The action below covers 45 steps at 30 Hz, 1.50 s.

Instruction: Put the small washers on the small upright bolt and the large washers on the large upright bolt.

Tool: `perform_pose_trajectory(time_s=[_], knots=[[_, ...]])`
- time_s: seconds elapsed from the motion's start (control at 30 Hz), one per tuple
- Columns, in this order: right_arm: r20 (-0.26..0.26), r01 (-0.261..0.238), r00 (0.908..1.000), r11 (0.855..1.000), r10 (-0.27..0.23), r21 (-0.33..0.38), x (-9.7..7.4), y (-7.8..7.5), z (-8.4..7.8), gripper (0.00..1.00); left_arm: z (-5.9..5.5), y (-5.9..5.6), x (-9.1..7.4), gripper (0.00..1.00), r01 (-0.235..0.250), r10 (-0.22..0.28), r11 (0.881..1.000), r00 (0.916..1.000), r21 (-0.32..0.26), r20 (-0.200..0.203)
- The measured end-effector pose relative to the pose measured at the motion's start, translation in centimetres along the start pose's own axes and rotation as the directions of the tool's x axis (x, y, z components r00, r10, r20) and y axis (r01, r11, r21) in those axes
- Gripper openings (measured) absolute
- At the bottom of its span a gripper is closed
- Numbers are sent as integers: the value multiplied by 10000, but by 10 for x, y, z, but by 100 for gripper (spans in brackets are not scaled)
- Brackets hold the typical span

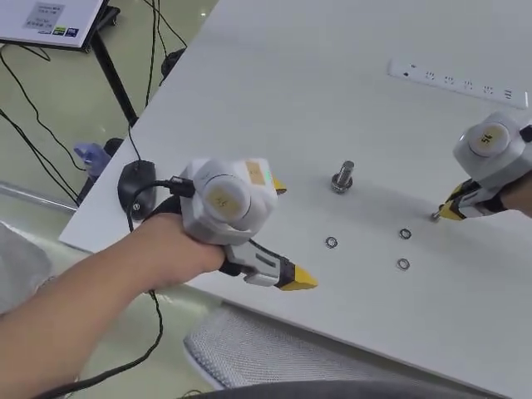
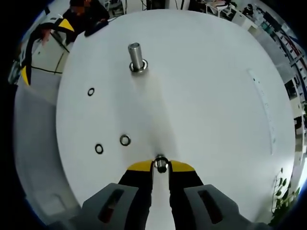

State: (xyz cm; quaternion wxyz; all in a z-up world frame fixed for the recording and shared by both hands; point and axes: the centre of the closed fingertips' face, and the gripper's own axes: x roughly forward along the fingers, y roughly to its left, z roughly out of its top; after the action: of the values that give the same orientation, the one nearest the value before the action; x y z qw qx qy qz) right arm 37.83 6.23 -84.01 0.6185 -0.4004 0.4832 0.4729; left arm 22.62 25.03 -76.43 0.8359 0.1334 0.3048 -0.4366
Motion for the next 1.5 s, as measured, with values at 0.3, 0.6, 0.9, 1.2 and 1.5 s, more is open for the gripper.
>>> perform_pose_trajectory(time_s=[0.3,0.6,0.9,1.2,1.5], knots=[[-151,-110,9998,9999,109,-78,12,4,-4,13,0,-1,0,85,27,-26,10000,10000,-22,9],[-188,-85,9998,9999,84,-65,20,0,-8,13,-3,-1,-1,84,-5,5,10000,10000,-22,-64],[-248,-76,9997,10000,75,-40,25,-1,-12,13,-5,-1,0,84,-4,3,10000,9999,-25,-142],[-309,-128,9994,9999,126,-61,25,-1,-11,13,-8,0,-1,83,-32,32,10000,9996,4,-274],[-308,-127,9995,9998,123,-118,25,0,-11,13,-6,-1,-3,83,-2,4,10000,9996,73,-266]])
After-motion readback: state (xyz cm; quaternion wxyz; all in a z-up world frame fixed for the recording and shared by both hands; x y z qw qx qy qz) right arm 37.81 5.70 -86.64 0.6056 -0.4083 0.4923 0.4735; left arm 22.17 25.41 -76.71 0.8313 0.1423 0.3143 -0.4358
